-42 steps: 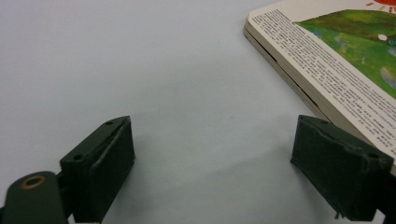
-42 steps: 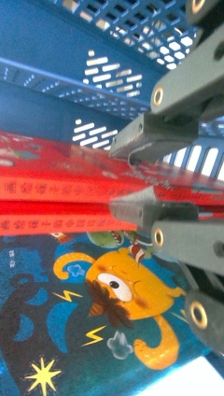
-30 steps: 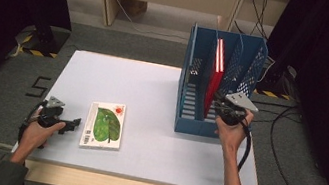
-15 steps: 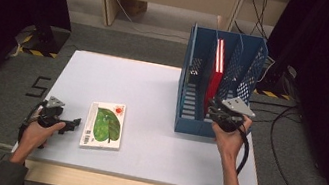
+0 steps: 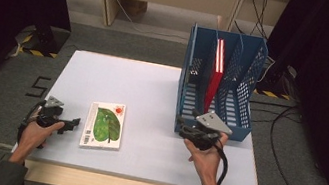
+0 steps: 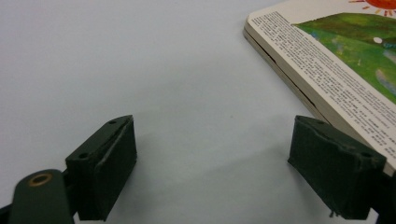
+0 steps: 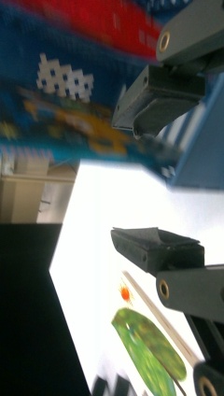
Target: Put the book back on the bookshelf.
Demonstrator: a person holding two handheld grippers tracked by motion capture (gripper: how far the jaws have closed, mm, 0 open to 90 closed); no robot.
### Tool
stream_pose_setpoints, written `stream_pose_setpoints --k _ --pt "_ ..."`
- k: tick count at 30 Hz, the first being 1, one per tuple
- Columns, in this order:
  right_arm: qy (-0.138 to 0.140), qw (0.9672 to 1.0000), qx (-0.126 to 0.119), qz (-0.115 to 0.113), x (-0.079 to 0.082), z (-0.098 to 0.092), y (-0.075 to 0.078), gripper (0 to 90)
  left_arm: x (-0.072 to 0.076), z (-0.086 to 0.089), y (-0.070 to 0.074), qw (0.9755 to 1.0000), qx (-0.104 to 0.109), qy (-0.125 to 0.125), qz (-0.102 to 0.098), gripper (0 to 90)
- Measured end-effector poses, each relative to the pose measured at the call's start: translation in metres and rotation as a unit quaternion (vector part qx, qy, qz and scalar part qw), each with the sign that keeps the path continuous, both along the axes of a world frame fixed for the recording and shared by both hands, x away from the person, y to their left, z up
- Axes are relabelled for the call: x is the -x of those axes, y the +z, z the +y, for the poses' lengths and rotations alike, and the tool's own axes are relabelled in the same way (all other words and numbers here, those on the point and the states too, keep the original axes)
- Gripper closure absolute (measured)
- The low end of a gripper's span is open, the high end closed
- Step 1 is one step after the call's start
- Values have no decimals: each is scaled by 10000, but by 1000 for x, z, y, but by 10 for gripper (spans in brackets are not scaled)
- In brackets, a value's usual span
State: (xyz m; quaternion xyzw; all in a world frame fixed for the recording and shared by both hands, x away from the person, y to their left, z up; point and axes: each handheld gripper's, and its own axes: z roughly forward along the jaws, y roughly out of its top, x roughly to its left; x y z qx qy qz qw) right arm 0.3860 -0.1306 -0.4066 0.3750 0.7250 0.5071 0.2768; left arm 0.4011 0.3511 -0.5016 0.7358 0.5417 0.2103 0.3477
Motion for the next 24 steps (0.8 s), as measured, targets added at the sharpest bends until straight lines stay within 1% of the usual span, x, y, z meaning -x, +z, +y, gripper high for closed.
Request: stream_pose_setpoints --k 1,3,5,8,9,10,11,12,13,14,16,17,18,19,20,22,24 --pt "115 9999 28 37 0 6 -3 377 0 1 1 10000 31 0 15 147" --pt "213 9996 142 103 3 16 -8 358 2 1 1 9999 99 8 28 157" --pt "374 9990 172 191 3 25 -13 347 3 1 2 9998 211 -28 55 177" --pt "470 9981 257 294 5 37 -22 334 4 -2 3 9990 436 -79 101 216" --pt "504 9978 267 336 4 40 -24 327 4 -3 3 9988 463 -107 91 223" --pt "526 9975 318 361 5 44 -27 320 4 -4 4 9987 469 -134 122 229" --pt "570 9970 347 390 5 47 -29 316 4 -5 4 9984 531 -142 115 231" --pt "610 9966 375 407 5 51 -32 316 5 -6 5 9979 606 -158 160 237" --pt "646 9961 400 447 6 54 -34 315 5 -7 5 9974 680 -173 139 247" --pt "690 9955 441 481 7 57 -36 315 6 -8 6 9969 745 -208 173 253" --pt "765 9946 497 501 8 63 -41 315 6 -10 6 9962 807 -247 204 258" --pt "804 9939 523 547 9 66 -43 315 7 -12 7 9956 870 -253 227 266" --pt "849 9933 505 593 10 69 -45 314 7 -13 7 9953 886 -302 232 274" --pt "878 9930 518 600 10 72 -47 314 8 -15 7 9945 942 -355 276 279" --pt "958 9919 561 619 11 76 -50 314 8 -16 7 9938 975 -424 311 285" --pt "997 9909 623 656 13 82 -53 310 9 -19 8 9926 1079 -459 328 299" --pt "1074 9897 620 721 15 87 -57 310 9 -22 8 9916 1108 -540 382 309"
